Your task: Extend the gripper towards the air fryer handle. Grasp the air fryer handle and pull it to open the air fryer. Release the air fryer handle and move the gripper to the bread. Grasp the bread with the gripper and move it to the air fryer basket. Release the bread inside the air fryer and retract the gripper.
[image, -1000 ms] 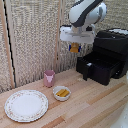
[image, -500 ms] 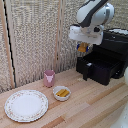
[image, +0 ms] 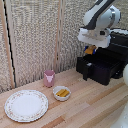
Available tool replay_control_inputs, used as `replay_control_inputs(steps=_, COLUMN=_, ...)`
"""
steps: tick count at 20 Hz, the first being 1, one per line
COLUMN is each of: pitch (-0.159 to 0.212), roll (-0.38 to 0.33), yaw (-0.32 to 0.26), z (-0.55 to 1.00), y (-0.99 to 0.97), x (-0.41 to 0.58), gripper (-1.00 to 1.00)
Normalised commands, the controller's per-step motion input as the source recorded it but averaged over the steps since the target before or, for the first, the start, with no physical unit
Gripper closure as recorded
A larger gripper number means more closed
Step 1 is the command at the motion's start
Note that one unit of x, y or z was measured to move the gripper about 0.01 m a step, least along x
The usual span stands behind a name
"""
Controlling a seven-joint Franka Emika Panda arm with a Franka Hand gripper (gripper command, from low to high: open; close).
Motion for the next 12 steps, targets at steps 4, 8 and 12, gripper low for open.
replay_control_inputs(steps=4, pitch=0.074, roll=0.0, yaw=-0.176, z=0.02, y=-0.57, x=0.433, gripper=1.0)
replay_control_inputs(steps=8, pitch=0.147, roll=0.002, yaw=-0.134, z=0.12, y=-0.65, x=0.324, gripper=1.0)
replay_control_inputs(steps=12, pitch=0.175, roll=0.036, yaw=-0.066, z=0.06, y=-0.74, x=0.251, gripper=1.0)
